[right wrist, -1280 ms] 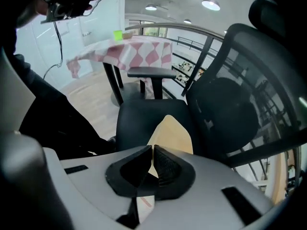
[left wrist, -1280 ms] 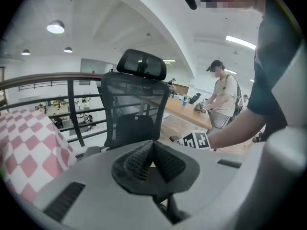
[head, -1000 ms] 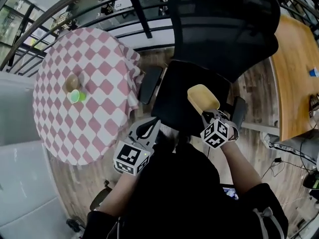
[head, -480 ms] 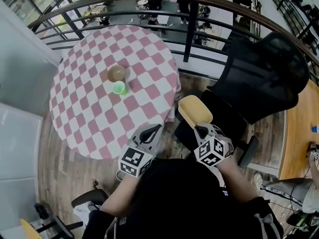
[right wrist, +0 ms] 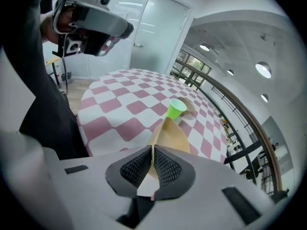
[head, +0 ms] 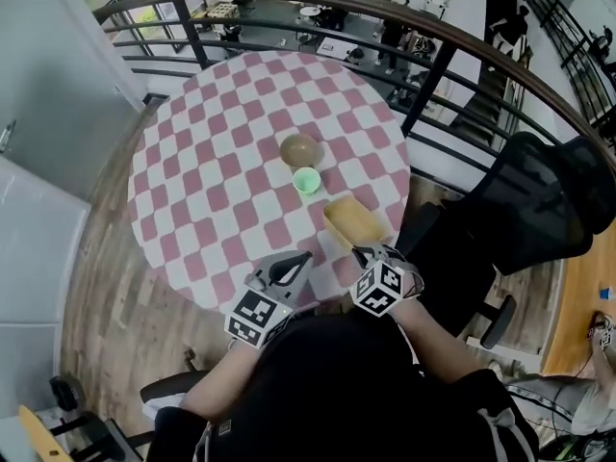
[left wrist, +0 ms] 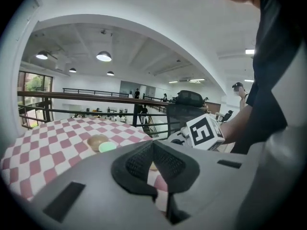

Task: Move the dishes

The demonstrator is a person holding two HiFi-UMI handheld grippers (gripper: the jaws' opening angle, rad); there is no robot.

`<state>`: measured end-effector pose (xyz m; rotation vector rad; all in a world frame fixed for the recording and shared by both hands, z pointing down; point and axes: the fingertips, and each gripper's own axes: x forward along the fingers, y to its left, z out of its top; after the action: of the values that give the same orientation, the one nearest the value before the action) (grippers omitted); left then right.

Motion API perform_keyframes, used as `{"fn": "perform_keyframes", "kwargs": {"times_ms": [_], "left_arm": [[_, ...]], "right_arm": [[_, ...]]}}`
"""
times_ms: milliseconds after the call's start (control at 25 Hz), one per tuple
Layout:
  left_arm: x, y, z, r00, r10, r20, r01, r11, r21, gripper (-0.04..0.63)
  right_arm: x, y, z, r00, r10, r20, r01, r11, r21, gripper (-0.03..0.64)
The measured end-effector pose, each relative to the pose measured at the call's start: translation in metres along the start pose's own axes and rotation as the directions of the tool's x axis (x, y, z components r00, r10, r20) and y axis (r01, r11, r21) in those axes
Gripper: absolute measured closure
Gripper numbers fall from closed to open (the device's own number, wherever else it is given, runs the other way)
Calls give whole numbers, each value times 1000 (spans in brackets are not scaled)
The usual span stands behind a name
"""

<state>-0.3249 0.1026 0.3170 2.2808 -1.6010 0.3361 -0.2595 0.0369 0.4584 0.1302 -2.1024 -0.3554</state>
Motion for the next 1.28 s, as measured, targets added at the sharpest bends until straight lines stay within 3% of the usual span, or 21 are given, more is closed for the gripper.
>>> {"fn": "perform_keyframes", "kwargs": {"times_ms": [280, 640, 1080, 1280], "left_arm": [[-24, 33, -6, 997, 79, 27, -76, 993, -95, 595], [-38, 45, -12, 991, 126, 42, -120, 985, -121, 595], [-52, 49, -27, 993, 112, 30, -107, 983, -147, 595], [-41, 46, -30, 999, 36, 32, -31, 989, -147, 595]], "right_arm": [[36, 18, 23, 995, 100, -30, -100, 995, 4, 587], [67, 65, 24, 962, 269, -44, -269, 963, 10, 586], [78, 50, 33, 967, 255, 23, -256, 953, 162, 584], [63, 45, 44, 968, 196, 159, -233, 935, 266, 583]]}}
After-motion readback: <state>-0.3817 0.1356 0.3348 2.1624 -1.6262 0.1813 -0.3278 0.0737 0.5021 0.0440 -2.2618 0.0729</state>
